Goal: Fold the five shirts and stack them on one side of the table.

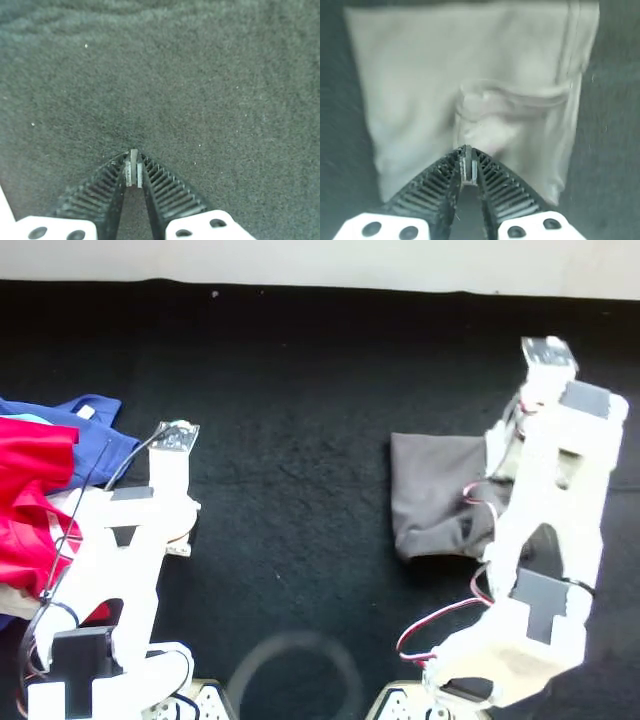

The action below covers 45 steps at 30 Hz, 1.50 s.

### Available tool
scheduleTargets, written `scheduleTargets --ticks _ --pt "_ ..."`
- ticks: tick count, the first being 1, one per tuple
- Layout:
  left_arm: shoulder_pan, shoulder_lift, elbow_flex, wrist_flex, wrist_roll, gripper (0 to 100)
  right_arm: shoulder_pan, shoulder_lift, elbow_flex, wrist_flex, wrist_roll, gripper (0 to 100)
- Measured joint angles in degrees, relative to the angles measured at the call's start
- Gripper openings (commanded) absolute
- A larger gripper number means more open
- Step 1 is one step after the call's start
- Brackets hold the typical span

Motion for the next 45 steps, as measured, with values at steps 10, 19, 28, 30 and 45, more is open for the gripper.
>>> scheduleTargets --ticks 10,19,28,30,45 --pt "0.1 0.0 0.1 -0.4 0.0 1 -7.6 0.1 17.1 -19.1 -1.5 0.7" --pt "0.1 0.0 0.1 -0.5 0.0 1 0.6 0.1 30.9 -28.2 5.3 0.7" --pt "0.1 -0.2 0.5 -1.3 2.4 1 14.8 0.1 31.0 -28.7 5.7 0.7" --pt "0.1 -0.1 0.5 -1.3 2.7 1 17.0 0.0 31.0 -28.7 5.7 0.7" --pt "0.1 -0.1 0.5 -1.3 3.1 1 19.9 -17.3 31.2 -16.9 5.7 15.6"
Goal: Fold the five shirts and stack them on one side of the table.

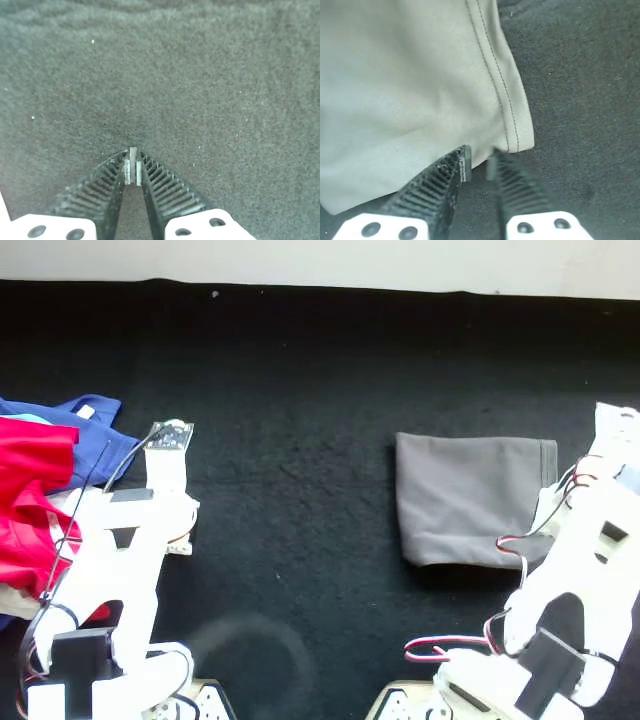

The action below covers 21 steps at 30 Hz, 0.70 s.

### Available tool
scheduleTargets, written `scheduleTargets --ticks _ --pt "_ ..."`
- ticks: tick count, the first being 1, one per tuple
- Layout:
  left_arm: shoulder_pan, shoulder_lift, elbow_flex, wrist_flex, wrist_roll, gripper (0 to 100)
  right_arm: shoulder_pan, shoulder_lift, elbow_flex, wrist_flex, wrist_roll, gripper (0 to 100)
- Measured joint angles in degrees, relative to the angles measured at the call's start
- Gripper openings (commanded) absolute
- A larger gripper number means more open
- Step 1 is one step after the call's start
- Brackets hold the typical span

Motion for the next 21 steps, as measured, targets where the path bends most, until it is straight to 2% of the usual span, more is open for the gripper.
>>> scheduleTargets --ticks 3,7,12,21 --pt "0.0 0.0 0.0 0.0 0.1 1 -1.5 -0.2 0.1 -1.6 0.0 15.6" --pt "0.0 0.0 0.0 0.0 0.1 1 -6.2 0.1 2.5 -11.4 -1.4 14.1" --pt "0.0 0.0 0.0 0.0 0.1 1 -13.4 6.6 1.8 -20.0 -4.5 0.3" --pt "0.0 0.0 0.0 0.0 0.1 1 -10.5 29.0 -15.8 -22.1 -4.9 0.6"
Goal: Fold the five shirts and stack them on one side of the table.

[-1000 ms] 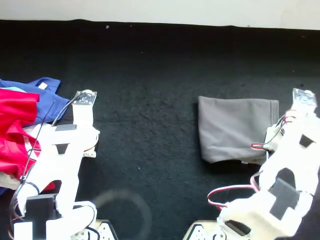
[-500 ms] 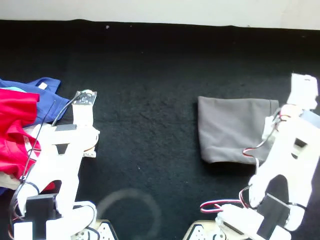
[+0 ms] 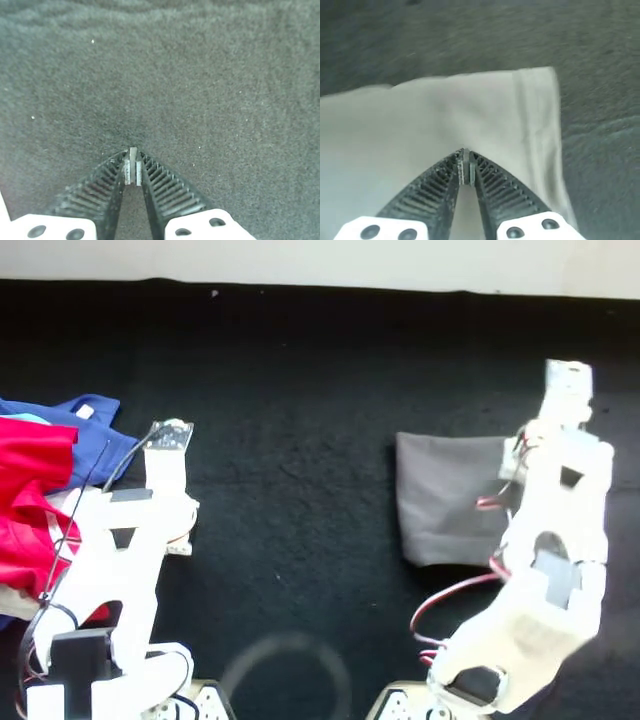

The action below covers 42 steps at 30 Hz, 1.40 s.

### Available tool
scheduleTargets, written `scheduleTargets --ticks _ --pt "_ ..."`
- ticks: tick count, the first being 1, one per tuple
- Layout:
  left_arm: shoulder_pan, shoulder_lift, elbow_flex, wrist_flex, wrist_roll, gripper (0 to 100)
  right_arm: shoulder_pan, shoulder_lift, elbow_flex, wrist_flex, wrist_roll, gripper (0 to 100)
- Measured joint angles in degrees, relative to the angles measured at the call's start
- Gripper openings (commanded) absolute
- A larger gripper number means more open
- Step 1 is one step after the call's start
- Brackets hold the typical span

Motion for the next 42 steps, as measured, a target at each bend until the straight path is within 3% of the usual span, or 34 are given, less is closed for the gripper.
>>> scheduleTargets --ticks 8,16,23,29,42 --pt "0.0 0.0 0.0 0.0 0.0 1 -2.7 17.7 -19.6 0.9 0.0 0.6" --pt "0.0 0.0 0.0 0.0 0.0 1 -7.4 21.3 -36.0 14.2 0.0 0.8" --pt "0.0 0.0 0.0 0.0 0.0 1 -5.9 21.3 -47.5 30.9 0.0 18.3" --pt "0.0 0.0 0.0 0.0 0.0 1 -4.0 21.3 -50.1 42.5 0.0 22.1" --pt "0.0 0.0 0.0 0.0 0.0 1 1.0 30.5 -48.9 36.0 0.0 24.5"
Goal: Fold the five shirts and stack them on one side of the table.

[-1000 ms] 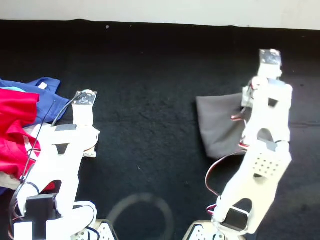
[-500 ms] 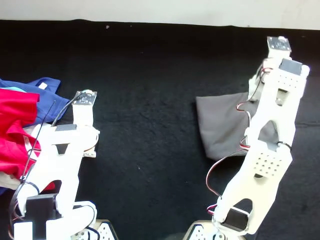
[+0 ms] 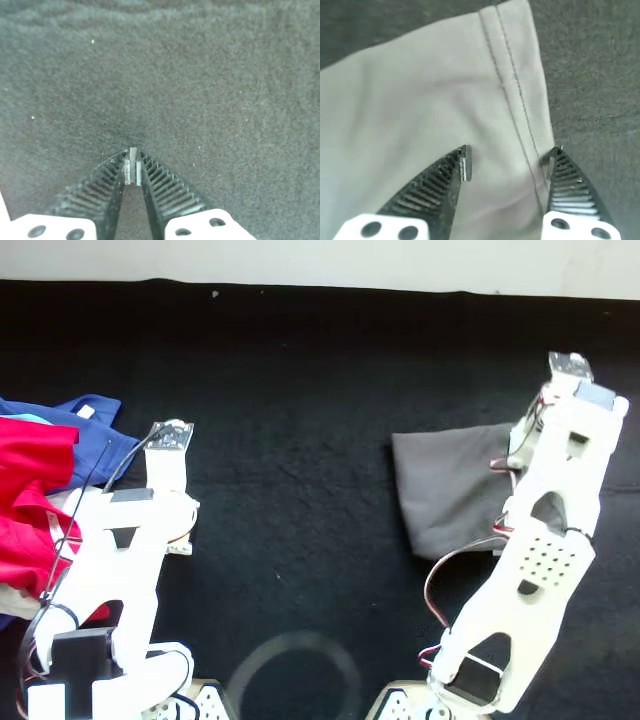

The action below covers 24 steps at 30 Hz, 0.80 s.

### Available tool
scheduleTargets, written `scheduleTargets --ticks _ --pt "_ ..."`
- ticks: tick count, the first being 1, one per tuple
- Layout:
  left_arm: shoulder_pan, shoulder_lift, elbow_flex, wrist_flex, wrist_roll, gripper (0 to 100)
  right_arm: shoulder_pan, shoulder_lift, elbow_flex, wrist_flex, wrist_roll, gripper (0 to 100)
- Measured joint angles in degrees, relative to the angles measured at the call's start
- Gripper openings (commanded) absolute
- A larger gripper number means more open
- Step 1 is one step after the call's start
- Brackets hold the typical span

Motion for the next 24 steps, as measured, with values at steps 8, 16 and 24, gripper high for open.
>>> scheduleTargets --ticks 8,16,24 --pt "0.0 0.0 0.0 0.0 0.0 1 -0.6 5.7 -0.9 -1.4 0.0 19.4" --pt "0.1 0.0 0.0 0.0 0.0 1 -2.6 5.7 -0.9 -1.1 0.5 0.8" --pt "0.1 0.0 0.0 0.0 0.0 1 -0.9 6.0 0.0 -8.1 8.3 0.7"
